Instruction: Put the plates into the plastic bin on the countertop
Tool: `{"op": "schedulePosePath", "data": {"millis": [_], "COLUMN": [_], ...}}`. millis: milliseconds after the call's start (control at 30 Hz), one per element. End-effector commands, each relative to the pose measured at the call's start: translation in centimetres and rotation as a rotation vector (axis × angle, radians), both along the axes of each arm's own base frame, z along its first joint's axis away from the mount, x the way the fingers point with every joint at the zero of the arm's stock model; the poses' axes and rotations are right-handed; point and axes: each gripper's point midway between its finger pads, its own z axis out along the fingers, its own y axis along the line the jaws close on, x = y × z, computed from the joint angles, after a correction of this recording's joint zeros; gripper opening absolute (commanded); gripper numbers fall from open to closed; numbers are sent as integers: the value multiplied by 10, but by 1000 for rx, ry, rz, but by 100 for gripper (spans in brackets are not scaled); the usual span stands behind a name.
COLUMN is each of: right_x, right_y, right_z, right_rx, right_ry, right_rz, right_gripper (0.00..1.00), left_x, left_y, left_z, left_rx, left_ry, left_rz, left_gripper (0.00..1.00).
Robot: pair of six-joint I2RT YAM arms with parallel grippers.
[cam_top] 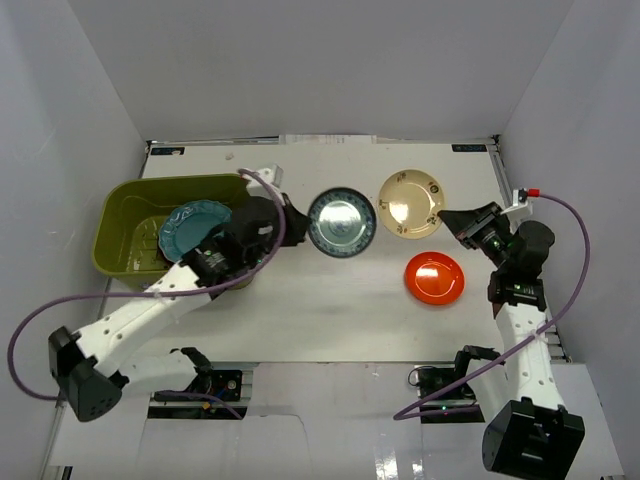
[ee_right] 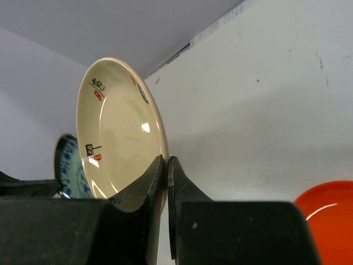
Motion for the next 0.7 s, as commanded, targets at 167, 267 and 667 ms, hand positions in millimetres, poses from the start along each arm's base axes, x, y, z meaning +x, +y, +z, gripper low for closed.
{"op": "schedulePosePath", "data": {"millis": [167,267,667], "right_x": [4,5,-5], "right_y": [3,16,168], "right_z": [113,109,111], "right_rx": [-2,-18,-90], "right_ry": [-242,-245,-260], "right_rz": [21,51,341], "right_gripper": [8,8,8], "left_x": [31,41,61], "left_y": [153,194,333], "left_z": [78,70,-16], "left_rx": [26,94,-25], "left_ry": [-146,-136,31], "left_rz": [418,538,932], "left_gripper": [0,0,0]}}
